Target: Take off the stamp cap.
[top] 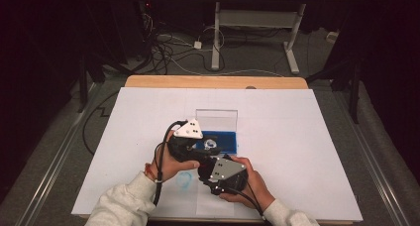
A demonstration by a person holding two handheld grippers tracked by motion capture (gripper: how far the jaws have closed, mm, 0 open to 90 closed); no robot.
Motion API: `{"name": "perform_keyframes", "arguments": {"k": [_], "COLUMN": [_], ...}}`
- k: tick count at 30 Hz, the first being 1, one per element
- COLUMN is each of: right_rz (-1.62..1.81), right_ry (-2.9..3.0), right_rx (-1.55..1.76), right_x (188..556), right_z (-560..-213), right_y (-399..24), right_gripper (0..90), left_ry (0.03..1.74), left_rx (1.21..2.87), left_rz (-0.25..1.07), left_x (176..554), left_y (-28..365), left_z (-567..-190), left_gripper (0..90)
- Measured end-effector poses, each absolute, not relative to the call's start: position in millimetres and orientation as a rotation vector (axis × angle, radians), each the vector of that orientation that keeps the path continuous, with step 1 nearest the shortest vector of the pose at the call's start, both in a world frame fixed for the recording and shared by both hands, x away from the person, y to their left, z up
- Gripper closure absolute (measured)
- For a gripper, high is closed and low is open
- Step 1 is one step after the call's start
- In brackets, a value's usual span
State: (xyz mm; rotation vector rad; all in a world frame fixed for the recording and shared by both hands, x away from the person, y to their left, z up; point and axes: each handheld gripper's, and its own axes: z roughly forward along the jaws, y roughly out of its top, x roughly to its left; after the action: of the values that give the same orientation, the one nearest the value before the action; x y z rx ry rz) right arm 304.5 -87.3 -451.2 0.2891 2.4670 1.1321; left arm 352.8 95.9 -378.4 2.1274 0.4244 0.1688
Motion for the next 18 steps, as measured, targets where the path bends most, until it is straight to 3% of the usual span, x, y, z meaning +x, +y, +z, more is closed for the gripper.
{"name": "perform_keyframes", "arguments": {"k": [18], "right_rz": [1.133], "right_ry": [2.454], "right_rx": [0.420], "right_x": [313.0], "right_z": [-452.5], "right_y": [-116.8], "right_gripper": [38.9], "left_ry": [0.420], "left_rx": [2.158], "left_rz": [0.235], "left_x": [350.8], "left_y": [102.7], "left_z": [-373.0], "left_gripper": [54.7]}}
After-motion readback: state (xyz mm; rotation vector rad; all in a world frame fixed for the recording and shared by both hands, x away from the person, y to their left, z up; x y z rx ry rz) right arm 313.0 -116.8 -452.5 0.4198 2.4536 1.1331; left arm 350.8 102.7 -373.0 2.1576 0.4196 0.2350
